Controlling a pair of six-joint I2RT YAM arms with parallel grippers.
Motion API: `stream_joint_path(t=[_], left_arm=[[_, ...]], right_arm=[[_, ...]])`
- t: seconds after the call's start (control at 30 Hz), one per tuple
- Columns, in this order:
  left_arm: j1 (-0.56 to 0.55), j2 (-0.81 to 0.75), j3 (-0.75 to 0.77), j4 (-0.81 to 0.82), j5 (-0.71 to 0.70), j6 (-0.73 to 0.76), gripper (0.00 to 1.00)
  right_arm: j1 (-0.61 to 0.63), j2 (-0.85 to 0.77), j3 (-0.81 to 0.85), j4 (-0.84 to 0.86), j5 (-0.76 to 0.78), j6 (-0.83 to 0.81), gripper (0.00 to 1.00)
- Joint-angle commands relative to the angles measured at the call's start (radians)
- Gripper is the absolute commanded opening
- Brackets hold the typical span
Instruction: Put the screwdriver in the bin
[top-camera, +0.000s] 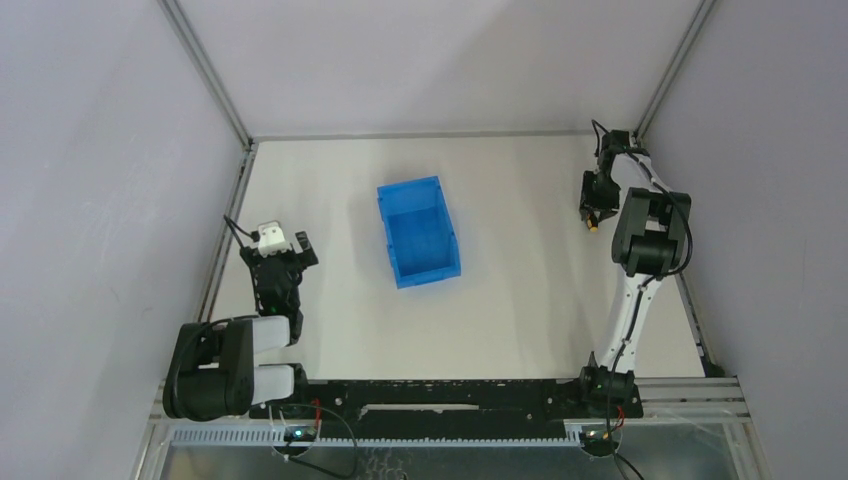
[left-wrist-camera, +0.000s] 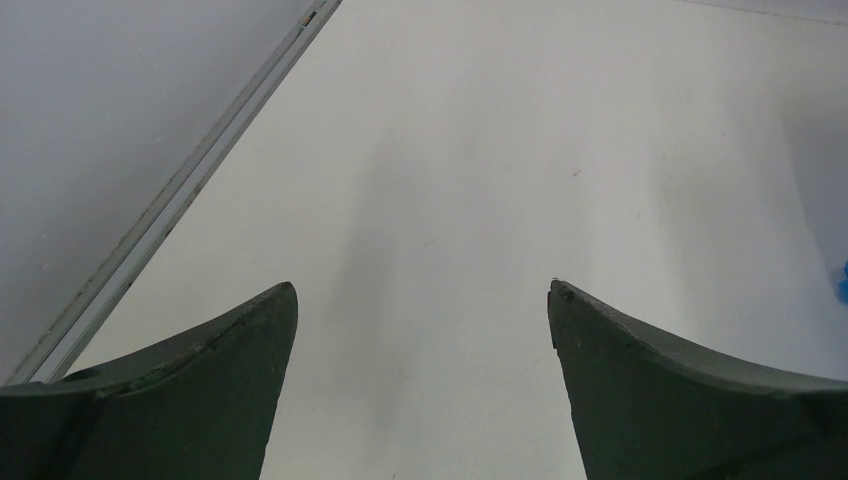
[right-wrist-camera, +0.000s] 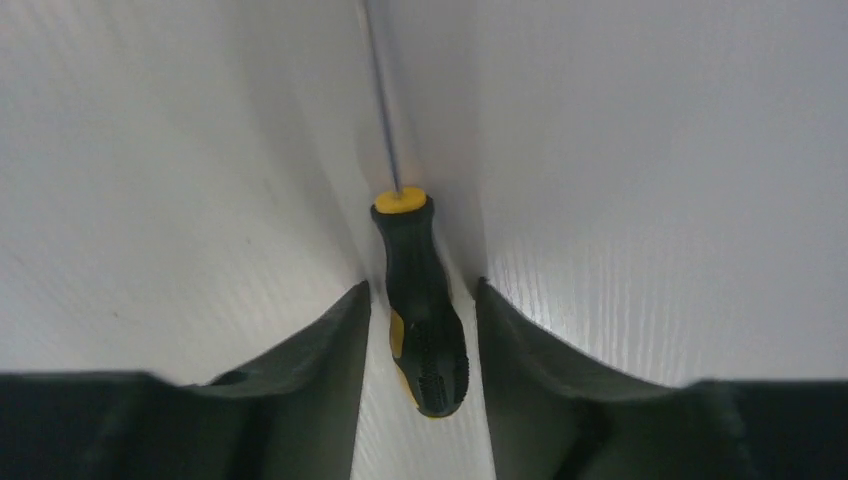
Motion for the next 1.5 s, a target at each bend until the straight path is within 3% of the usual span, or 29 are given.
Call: stream_joint_path(t=[0.0, 0.1, 0.17, 0.53, 0.67, 0.87, 1.17, 1.33, 1.47], left_arm=[[-0.005, -0.018, 0.046, 0.039, 0.011, 0.017, 1.00], [-0.004, -0.017, 0.047, 0.039, 0.011, 0.017, 1.00], [-0.004, -0.017, 0.048, 0.039, 0.011, 0.017, 1.00], [-0.004, -0.017, 0.047, 0.039, 0.012, 0.017, 1.00], [-0.004, -0.018, 0.047, 0.039, 0.012, 0.017, 1.00], [-0.004, -0.017, 0.047, 0.039, 0.011, 0.018, 1.00], [-0.004, -0.018, 0.048, 0.038, 0.012, 0.017, 1.00], [-0.004, -0.018, 0.048, 0.039, 0.012, 0.017, 1.00], [-0.004, -0.018, 0.048, 0.039, 0.011, 0.017, 1.00]], right_arm=[[-0.005, 0.031, 0.021, -0.031, 0.008, -0.032, 0.40], [-0.014, 0.002, -0.018, -0.004, -0.020, -0.033, 0.13], [-0.027, -0.031, -0.030, 0.005, -0.035, -0.019, 0.00], [-0.067, -0.358, -0.062, -0.083, -0.116, 0.154, 0.00], [-0.015, -0.462, -0.099, -0.107, -0.189, 0.219, 0.00], [0.161, -0.549, -0.116, -0.087, -0.309, 0.325, 0.00], [0.600, -0.447, 0.028, -0.004, -0.278, 0.443, 0.00], [0.778, -0.305, 0.159, 0.010, -0.173, 0.412, 0.03], [0.841, -0.194, 0.242, -0.009, -0.084, 0.394, 0.07]])
